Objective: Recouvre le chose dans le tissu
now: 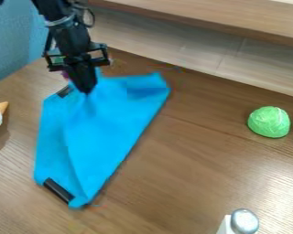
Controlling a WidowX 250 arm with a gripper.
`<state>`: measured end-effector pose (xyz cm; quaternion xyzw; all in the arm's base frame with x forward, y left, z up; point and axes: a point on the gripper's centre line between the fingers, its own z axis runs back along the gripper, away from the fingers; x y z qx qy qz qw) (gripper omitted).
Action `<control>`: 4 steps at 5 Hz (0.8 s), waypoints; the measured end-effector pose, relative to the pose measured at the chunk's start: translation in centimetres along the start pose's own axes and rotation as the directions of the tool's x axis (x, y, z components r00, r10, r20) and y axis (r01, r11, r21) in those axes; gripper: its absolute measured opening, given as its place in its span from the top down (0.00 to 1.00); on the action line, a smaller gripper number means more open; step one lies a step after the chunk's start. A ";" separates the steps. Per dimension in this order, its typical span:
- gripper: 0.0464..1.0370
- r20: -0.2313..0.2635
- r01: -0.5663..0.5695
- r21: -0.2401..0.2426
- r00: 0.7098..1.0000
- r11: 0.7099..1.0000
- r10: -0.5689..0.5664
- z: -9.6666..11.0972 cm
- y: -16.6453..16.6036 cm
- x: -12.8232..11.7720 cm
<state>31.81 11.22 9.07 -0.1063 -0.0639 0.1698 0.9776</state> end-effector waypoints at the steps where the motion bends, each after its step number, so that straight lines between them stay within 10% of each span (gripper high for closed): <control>1: 0.99 -0.066 0.056 0.021 0.996 0.998 -0.055 -1.7 1.2 1.7; 4: 0.80 -0.171 0.264 0.084 0.954 0.961 -0.247 -4.5 2.6 3.9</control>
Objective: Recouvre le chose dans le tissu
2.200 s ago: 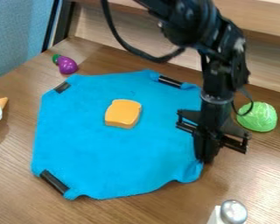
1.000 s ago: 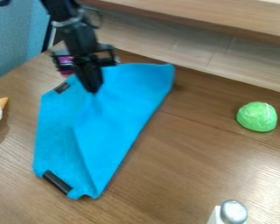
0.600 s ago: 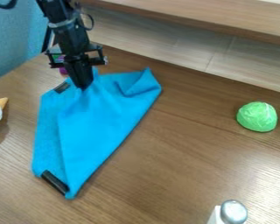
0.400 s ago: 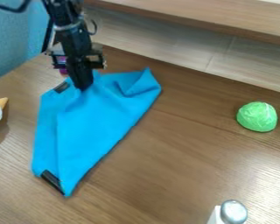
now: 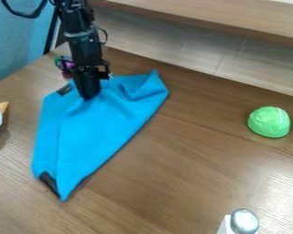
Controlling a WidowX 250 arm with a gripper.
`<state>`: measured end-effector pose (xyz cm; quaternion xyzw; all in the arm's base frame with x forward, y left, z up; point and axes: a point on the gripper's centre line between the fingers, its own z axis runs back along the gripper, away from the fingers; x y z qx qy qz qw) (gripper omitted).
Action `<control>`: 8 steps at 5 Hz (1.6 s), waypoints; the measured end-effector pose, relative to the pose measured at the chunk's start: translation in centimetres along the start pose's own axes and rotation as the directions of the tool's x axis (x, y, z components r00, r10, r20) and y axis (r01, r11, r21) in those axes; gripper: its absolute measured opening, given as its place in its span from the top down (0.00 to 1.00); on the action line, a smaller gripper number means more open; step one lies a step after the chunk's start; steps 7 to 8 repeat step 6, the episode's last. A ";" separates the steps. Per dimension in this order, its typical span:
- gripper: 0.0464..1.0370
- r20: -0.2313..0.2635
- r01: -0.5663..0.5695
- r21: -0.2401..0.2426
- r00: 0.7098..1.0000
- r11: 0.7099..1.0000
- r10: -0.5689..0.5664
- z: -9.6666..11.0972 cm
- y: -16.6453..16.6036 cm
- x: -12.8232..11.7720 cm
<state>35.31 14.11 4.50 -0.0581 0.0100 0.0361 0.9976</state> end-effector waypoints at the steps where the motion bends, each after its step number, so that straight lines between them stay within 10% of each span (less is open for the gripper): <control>1: 0.53 -0.016 -0.027 -0.007 1.000 1.000 0.027 -1.2 -0.7 -0.7; 3: 0.03 0.130 -0.135 -0.040 0.982 0.990 0.139 2.7 -3.5 -3.7; 5: 0.04 0.196 -0.074 0.026 0.978 0.997 0.068 7.0 -8.7 -4.4; 8: 0.04 0.190 -0.038 0.024 0.981 0.999 0.033 7.1 -10.3 -4.4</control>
